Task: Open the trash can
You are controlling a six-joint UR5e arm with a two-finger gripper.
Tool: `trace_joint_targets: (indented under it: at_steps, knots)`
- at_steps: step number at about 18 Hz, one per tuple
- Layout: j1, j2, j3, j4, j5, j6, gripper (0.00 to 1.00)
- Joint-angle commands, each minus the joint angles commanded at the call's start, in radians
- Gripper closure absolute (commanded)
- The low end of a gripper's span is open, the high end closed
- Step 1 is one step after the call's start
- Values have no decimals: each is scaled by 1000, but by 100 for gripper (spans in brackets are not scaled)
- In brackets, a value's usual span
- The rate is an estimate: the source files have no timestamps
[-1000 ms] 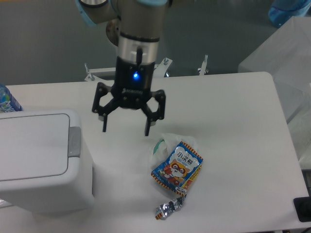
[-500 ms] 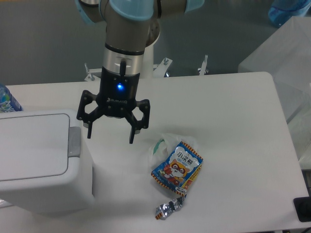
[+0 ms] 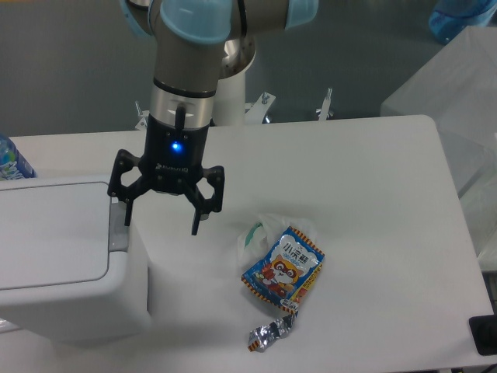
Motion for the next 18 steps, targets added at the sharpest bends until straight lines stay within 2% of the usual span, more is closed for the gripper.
trace_joint_targets:
  at_steps: [18]
  knots:
    - [0, -14, -3, 0, 3, 3, 0]
